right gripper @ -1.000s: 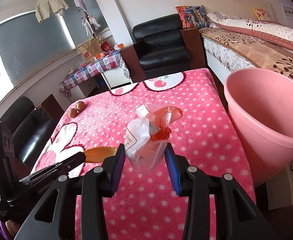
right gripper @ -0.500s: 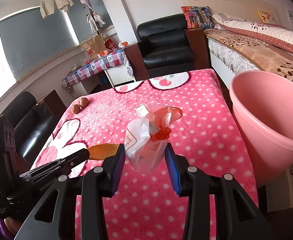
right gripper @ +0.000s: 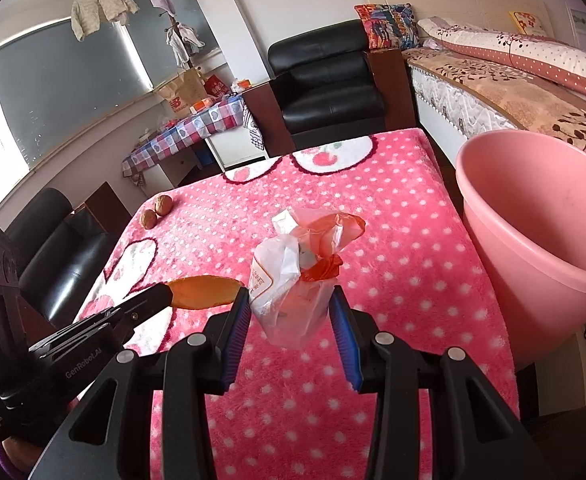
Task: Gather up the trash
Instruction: 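Grasp the white plastic bag with the right tool while the left tool holds the peel, then carry the orange peel and white bag over the pink bucket with both tools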
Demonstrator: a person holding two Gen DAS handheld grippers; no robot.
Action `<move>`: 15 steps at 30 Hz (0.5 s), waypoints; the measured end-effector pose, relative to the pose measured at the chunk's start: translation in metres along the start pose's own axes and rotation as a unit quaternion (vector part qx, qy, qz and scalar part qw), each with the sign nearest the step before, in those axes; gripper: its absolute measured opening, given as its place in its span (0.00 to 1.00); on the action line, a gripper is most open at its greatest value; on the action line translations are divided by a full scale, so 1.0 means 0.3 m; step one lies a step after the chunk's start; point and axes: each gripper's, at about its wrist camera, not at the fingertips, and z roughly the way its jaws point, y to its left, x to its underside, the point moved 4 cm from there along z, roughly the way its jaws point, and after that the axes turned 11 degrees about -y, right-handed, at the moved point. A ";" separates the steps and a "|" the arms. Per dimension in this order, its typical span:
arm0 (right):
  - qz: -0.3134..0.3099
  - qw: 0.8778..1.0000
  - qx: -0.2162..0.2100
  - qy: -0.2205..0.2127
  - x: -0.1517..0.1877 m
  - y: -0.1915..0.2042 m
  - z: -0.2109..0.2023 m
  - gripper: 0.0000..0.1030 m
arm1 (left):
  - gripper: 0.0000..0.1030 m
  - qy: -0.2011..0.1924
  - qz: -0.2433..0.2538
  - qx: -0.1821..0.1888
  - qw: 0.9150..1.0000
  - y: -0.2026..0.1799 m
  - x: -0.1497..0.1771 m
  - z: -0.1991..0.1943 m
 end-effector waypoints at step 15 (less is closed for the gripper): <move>0.004 1.000 -0.008 -0.002 -0.011 0.009 -0.021 0.39 | 0.04 -0.021 -0.009 -0.002 1.000 0.009 -0.061 -0.026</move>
